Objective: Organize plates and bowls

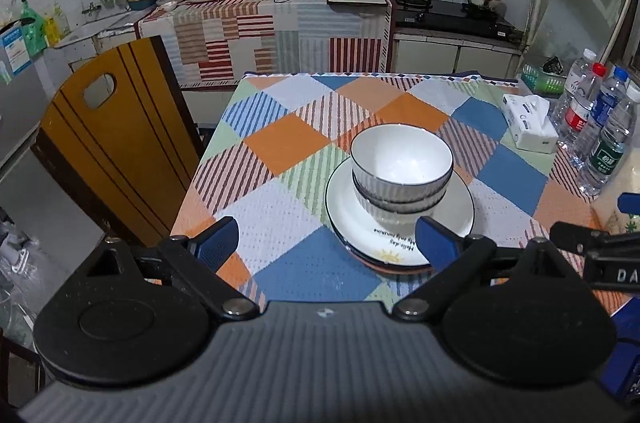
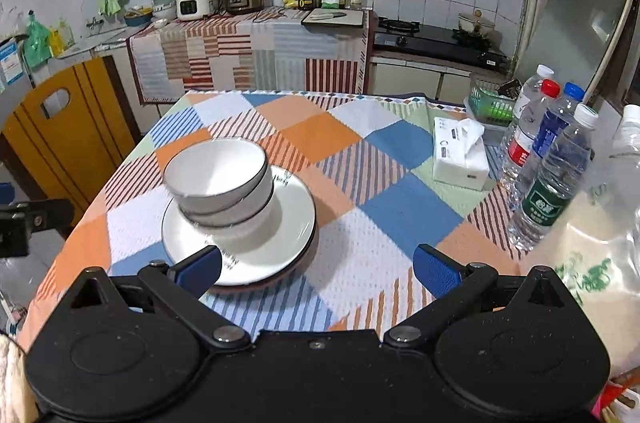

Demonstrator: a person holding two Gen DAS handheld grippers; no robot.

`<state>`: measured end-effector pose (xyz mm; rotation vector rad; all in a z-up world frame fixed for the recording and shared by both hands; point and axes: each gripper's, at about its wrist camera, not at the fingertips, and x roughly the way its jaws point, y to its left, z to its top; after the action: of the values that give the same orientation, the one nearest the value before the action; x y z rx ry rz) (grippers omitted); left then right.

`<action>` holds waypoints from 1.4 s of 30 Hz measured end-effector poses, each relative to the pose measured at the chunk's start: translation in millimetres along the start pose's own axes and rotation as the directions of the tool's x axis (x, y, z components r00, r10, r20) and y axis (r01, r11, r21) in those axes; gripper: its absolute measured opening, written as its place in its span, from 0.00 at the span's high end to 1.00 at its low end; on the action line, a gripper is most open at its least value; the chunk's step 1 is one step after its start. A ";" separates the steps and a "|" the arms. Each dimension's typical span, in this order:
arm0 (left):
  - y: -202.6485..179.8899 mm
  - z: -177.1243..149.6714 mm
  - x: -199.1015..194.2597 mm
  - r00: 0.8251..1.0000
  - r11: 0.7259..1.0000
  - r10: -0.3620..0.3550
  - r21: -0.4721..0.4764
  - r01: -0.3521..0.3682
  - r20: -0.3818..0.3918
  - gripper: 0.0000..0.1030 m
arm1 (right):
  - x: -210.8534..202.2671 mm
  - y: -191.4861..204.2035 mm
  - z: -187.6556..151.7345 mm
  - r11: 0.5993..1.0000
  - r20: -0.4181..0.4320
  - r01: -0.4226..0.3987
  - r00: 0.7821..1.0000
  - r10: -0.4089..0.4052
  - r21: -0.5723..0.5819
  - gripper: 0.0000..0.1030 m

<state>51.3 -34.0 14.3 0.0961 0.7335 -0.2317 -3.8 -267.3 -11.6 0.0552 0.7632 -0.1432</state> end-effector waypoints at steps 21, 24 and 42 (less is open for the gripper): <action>9.1 -26.9 -10.3 0.999 0.999 0.033 -0.001 -0.033 -0.023 0.07 | -34.5 14.3 -26.4 0.997 -0.011 0.046 0.999 -0.047 -0.060 0.00; 9.9 -28.6 -12.6 1.000 1.000 0.025 -0.010 -0.025 -0.011 0.07 | -36.9 16.0 -27.5 0.995 -0.006 0.071 0.997 -0.072 -0.076 0.00; 6.5 -32.6 -10.2 1.000 1.000 -0.001 -0.024 0.000 -0.024 0.07 | -40.1 23.9 -26.7 0.997 0.013 0.069 0.998 -0.068 -0.045 0.00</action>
<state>24.3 -20.5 -2.9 0.0758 0.7597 -0.2221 -47.1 -236.5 -3.2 -0.0147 0.7566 -0.1912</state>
